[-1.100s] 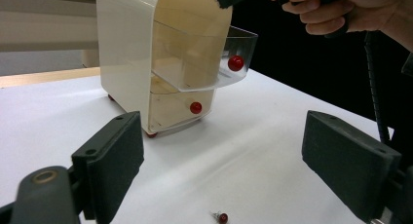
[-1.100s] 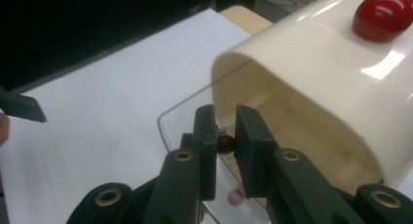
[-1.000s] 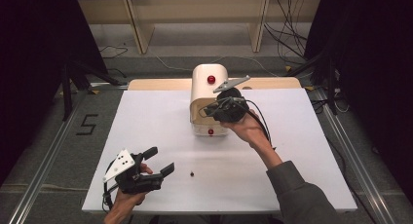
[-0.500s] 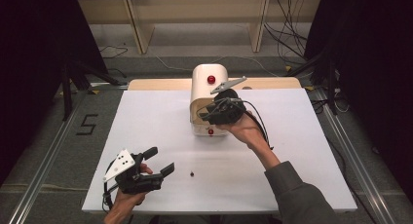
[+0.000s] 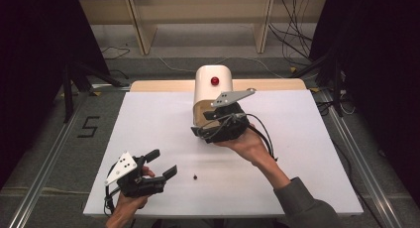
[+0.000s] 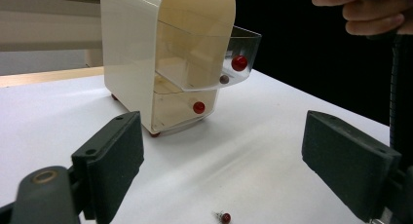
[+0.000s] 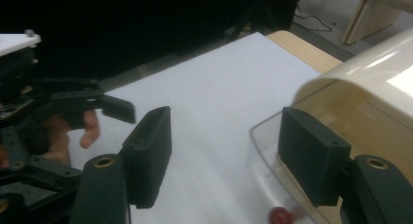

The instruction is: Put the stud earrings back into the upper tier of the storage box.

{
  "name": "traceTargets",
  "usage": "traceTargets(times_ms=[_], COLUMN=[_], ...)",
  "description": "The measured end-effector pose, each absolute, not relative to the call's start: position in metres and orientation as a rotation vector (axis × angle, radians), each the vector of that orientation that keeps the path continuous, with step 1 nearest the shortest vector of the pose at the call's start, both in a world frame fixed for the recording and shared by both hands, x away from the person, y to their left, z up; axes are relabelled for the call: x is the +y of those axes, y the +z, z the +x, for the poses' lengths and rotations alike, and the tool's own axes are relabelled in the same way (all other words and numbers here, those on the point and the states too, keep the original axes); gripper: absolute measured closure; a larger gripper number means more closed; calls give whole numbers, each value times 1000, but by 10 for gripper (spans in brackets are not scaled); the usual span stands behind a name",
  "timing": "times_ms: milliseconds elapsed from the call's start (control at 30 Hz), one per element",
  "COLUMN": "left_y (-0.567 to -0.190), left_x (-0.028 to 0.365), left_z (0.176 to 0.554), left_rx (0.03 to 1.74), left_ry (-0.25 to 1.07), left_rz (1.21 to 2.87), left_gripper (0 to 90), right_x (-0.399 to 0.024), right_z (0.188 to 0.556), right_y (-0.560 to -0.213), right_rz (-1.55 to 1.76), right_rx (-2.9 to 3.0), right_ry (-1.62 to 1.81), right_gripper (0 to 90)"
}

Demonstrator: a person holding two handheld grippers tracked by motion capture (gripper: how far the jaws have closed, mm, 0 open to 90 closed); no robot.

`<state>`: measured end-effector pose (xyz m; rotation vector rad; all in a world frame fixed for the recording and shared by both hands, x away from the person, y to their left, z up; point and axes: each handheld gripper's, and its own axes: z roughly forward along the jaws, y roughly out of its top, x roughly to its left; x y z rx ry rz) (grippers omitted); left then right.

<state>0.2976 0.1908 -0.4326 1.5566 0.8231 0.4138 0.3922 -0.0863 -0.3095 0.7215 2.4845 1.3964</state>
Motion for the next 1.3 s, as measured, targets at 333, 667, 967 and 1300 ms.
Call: traceTargets(times_ms=[333,667,967,1300], left_y=[-433,-432,-432,-432], left_x=[191,192,191,190], left_z=[298,298,297,297], left_rx=[824,833,826,822], left_ry=[417,425,422,414], left_rz=[1560,1551,1556,1557], left_gripper=[150,150,149,149], right_x=[-70,-71,-72,-66], right_z=[370,366,367,371], right_y=[-336,-361,-385,-410], right_rz=[624,670,721,758], right_rx=[2536,2549,2565,2632], right_ry=[1372,1311,1278,1228], right_gripper=[361,361,355,308])
